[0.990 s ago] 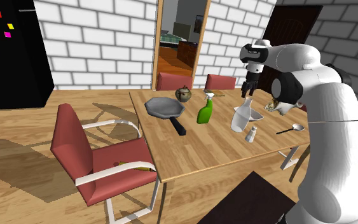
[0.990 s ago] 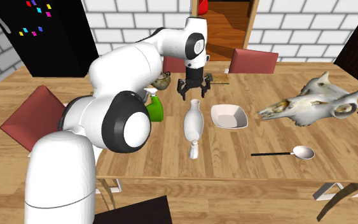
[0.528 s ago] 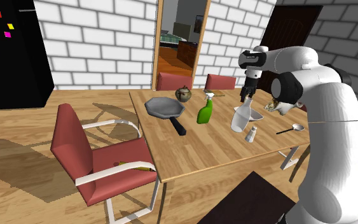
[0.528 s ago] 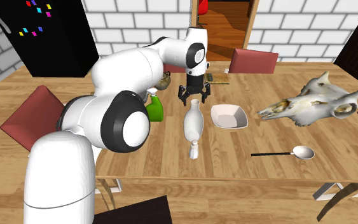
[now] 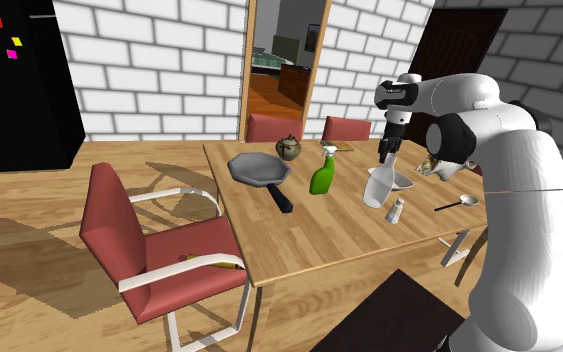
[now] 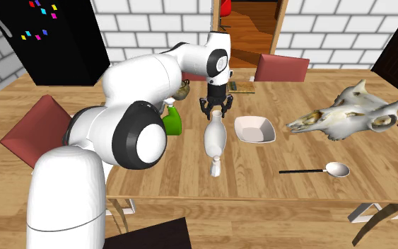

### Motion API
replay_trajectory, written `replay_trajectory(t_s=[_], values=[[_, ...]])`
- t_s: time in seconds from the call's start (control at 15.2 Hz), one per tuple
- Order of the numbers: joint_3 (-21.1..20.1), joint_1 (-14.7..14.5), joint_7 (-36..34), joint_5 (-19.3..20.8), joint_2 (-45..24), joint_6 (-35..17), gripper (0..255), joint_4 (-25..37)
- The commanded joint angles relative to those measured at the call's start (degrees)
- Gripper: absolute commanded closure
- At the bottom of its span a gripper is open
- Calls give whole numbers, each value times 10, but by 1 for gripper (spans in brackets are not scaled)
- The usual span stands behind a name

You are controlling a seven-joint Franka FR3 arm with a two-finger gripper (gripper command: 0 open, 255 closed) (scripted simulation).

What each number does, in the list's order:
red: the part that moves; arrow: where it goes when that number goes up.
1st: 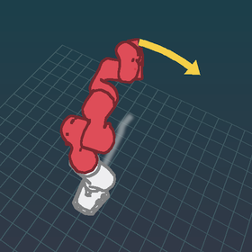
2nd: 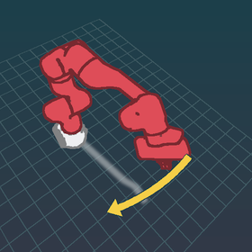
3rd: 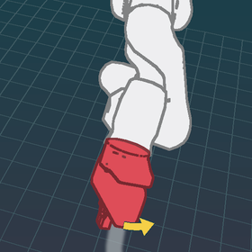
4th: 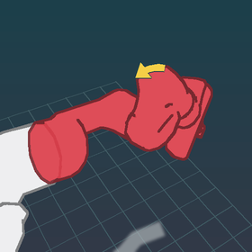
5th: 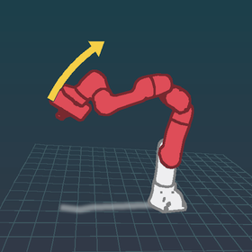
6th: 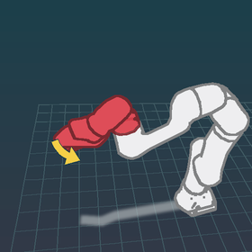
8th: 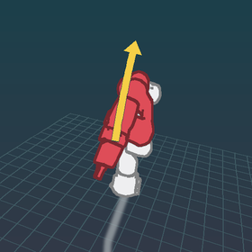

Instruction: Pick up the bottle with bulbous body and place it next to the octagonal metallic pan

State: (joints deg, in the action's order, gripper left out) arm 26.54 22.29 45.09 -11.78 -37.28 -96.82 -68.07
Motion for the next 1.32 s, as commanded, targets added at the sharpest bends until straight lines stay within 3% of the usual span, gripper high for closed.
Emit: replay_trajectory(t_s=[0.0,0.53,1.25], values=[[0,0,0,0,0,0,255,0],[0,0,0,0,0,0,255,0],[0,19,-3,-1,-9,91,255,103]])
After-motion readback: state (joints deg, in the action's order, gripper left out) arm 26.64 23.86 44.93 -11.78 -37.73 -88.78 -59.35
